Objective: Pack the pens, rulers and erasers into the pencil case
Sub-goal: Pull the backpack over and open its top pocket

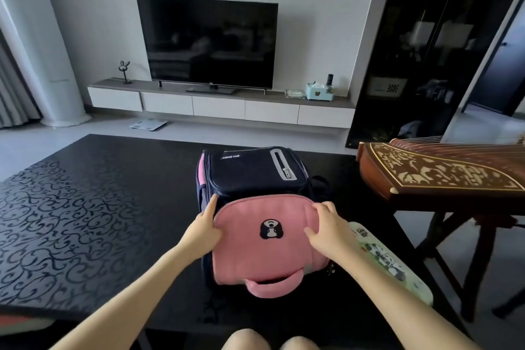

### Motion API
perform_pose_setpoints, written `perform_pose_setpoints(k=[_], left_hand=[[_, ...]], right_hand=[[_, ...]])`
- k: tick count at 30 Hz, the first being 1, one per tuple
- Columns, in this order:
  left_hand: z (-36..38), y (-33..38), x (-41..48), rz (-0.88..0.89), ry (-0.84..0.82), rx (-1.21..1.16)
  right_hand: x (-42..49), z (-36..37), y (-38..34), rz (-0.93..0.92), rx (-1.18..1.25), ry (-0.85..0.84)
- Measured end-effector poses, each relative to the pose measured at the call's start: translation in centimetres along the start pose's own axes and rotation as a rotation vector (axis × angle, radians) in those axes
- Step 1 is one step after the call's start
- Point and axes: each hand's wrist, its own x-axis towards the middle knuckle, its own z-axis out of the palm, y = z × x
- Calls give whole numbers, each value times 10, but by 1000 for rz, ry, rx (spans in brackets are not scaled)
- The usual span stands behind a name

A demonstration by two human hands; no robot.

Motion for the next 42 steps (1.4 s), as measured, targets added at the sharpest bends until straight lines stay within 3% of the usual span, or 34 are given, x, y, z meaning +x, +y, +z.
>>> perform_pose_setpoints(k=[5, 8, 11, 15, 17, 19, 22, 25, 28, 31, 34, 36, 42], left_hand=[[-12, -24, -16, 83, -51, 108], [-17, -29, -12, 151, -64, 128], [-17, -27, -9, 181, -81, 109], [-24, -31, -8, 202, -93, 145], [-29, -29, -7, 219, 16, 146], [-33, -23, -1, 221, 244, 152], [-31, -6, 15, 430, 441, 338], [-18, 8, 34, 579, 313, 460], [3, 23, 47, 626, 194, 489], [15, 30, 52, 643, 197, 452], [16, 31, 55, 620, 183, 406], [17, 28, 54, 625, 203, 382], [27, 27, 51, 670, 436, 407]], right_hand=[[-16, -27, 22, -7, 205, -25], [15, -35, 23, 59, 209, 46], [53, -27, 23, 110, 267, 11], [76, -13, 22, 60, 327, 62], [78, -7, 23, 26, 243, 154], [79, -5, 25, -13, 166, 202], [81, -8, 26, -129, 131, 199], [79, -9, 29, -232, 186, 149], [82, -7, 33, -159, 298, 68], [94, -8, 31, -76, 509, -9], [105, -8, 31, -32, 570, -6], [106, -5, 34, -33, 517, 75], [70, -14, 32, -96, -7, 275]])
